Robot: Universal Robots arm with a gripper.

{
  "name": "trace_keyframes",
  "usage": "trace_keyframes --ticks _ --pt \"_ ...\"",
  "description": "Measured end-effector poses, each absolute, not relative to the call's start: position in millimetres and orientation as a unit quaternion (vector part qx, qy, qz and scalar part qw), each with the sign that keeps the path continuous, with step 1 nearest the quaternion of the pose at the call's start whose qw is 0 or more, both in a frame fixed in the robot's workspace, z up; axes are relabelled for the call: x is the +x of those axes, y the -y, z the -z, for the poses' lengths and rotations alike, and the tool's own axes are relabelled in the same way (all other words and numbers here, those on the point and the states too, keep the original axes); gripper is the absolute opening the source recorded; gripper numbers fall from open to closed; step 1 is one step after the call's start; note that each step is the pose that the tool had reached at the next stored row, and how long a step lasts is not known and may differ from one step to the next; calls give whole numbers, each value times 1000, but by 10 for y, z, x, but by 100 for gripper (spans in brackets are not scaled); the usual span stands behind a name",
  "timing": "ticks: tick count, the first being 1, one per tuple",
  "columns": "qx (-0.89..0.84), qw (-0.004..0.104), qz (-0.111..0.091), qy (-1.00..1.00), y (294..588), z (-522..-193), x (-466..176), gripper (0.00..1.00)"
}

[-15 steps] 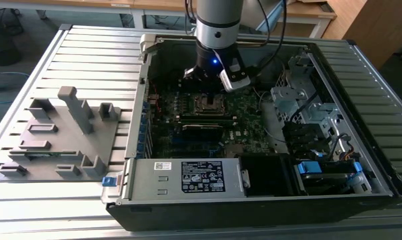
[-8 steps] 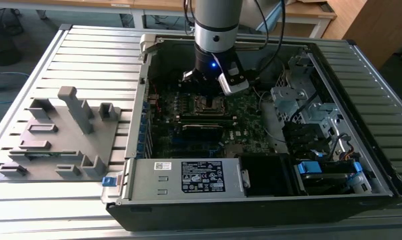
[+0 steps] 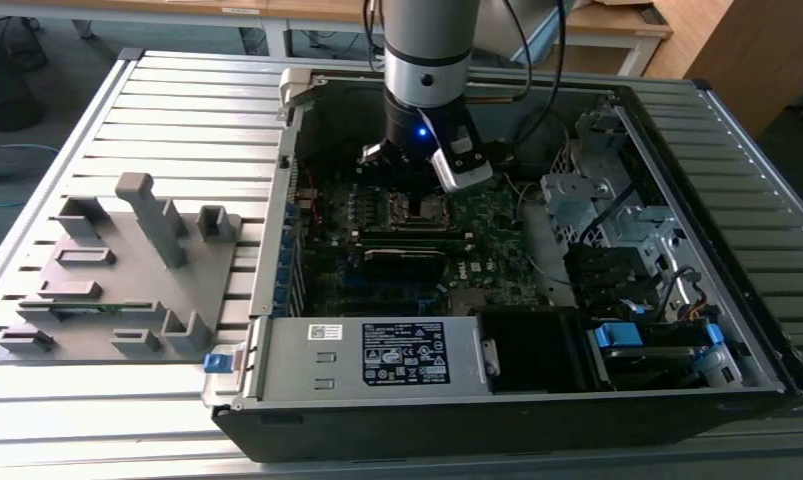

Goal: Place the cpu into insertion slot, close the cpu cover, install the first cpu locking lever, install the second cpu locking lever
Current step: 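Install the second cpu locking lever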

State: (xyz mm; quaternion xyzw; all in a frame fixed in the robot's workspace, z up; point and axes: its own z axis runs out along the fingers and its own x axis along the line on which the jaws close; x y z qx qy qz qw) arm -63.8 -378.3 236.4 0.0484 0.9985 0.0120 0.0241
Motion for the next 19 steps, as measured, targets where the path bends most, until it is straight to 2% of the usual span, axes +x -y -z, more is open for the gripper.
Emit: trace_keyframes --ticks 19 --pt "48 24 -12 -998 3786 -2317 -664 10"
